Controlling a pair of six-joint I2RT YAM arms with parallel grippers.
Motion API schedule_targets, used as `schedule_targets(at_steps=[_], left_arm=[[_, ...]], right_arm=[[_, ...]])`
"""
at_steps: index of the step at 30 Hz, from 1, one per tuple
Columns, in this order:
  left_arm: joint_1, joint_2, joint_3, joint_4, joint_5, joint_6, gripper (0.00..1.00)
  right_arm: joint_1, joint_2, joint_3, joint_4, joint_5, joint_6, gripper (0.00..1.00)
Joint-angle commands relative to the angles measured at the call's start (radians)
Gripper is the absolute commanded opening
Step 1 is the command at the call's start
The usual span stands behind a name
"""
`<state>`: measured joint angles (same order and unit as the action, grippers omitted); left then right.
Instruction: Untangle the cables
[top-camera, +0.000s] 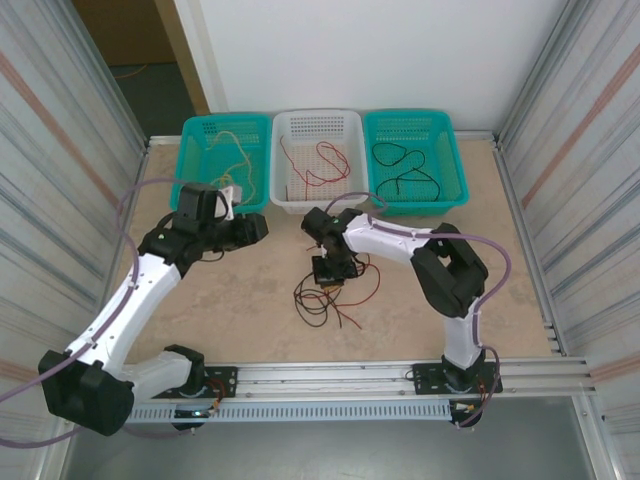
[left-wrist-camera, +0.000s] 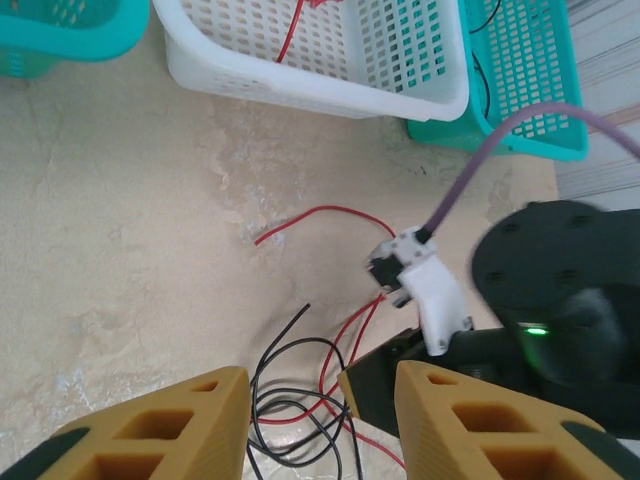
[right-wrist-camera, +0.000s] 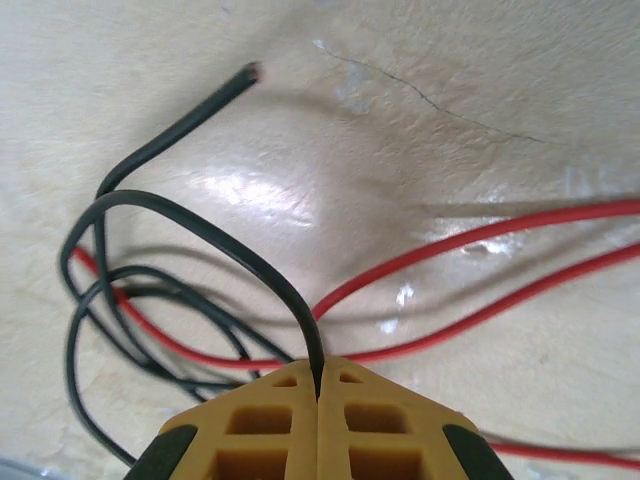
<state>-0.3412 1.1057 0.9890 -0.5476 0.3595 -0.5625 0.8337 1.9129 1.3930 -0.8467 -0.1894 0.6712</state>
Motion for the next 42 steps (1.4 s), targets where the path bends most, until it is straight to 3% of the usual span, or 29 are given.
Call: schedule_targets(at_steps=[1, 14, 24, 33, 42], left_arm=[[0.003, -0.008, -0.016, 0.019, 0.035, -0.008, 0.41], [-0.028, -0.03, -0.124, 0.266, 0.185, -0.089, 0.46], [-0.105, -0.047, -0.187, 0.391, 0.199, -0.151, 0.6], [-0.108, -0.045, -0.18, 0.403, 0.192, -0.155, 0.59], [-0.108, -0.051, -0.099, 0.322, 0.17, -0.124, 0.51]], right_arm=[[0.0, -0.119, 0.006, 0.001, 0.0, 0.021, 0.0], [0.009, -0.386, 0.057, 0.074, 0.079, -0.025, 0.0], [-0.014, -0.458, 0.031, 0.15, 0.088, -0.006, 0.0], [-0.016, -0.514, -0.005, 0.245, 0.1, 0.033, 0.0], [0.008, -0.573, -0.088, 0.377, 0.149, 0.078, 0.0]])
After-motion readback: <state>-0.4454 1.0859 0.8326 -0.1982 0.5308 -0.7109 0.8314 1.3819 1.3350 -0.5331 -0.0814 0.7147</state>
